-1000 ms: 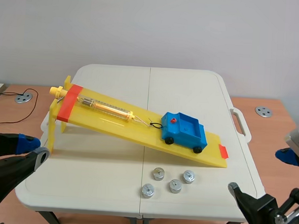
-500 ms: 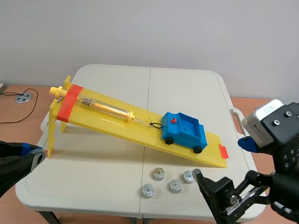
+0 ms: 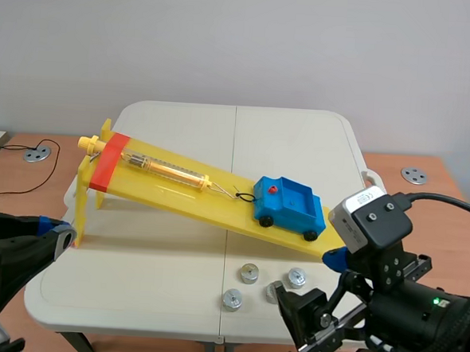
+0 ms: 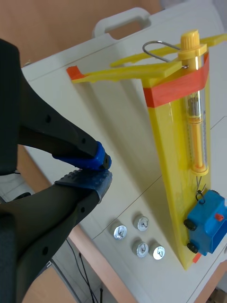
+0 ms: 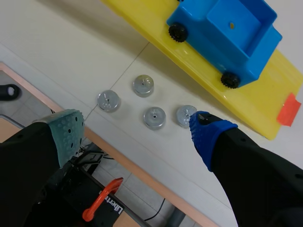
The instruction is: Place the four metal weights on the blue cart on the ramp.
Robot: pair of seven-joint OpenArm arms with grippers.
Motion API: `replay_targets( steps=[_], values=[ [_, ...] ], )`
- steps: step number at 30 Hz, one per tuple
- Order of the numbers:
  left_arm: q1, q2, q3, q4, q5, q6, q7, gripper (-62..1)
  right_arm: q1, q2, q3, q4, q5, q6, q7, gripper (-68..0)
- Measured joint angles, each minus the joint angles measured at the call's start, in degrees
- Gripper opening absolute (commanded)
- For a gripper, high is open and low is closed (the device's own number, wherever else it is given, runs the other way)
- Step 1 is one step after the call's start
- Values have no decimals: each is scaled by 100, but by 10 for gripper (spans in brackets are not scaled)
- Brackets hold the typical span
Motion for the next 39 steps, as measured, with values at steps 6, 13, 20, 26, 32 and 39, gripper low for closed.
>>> replay_targets(
  steps=[6,13,20,26,32,39],
  values=[
    [-79,0,0,0,-2,0,4,-580,256,-232,-184,-363,-17,-2,-44,-218],
    [-79,-2,0,0,-2,0,4,-580,597,-525,-372,-837,-297,-4,-133,-218],
    [-79,0,0,0,-2,0,2,-580,852,-553,-570,-1139,-562,-2,-129,-237],
    [-79,0,0,0,-2,0,2,-580,1012,-684,-756,-1342,-772,-7,-125,-255],
    [-79,0,0,0,-2,0,2,-580,1130,-813,-944,-1633,-833,-9,-122,-280],
    [-79,0,0,0,-2,0,2,-580,1185,-835,-1088,-1781,-979,-50,-59,-281]
  ],
)
